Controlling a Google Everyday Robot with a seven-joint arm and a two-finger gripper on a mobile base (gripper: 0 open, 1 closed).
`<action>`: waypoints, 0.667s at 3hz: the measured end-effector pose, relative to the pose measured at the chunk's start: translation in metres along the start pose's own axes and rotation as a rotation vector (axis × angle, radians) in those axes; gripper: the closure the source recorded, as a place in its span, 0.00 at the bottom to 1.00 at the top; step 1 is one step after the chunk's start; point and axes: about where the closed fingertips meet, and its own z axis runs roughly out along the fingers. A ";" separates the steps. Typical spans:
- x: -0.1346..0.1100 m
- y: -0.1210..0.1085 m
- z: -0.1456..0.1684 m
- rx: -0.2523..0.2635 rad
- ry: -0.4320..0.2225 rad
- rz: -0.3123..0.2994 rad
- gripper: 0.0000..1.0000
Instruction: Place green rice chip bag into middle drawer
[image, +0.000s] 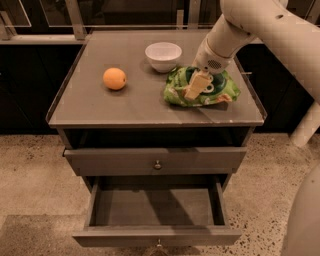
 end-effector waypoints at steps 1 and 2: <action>0.000 0.000 0.000 0.000 0.000 0.000 0.88; 0.000 0.000 0.000 0.000 0.000 0.000 1.00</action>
Offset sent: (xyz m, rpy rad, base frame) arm 0.0000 0.0000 0.0000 0.0000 0.0001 0.0000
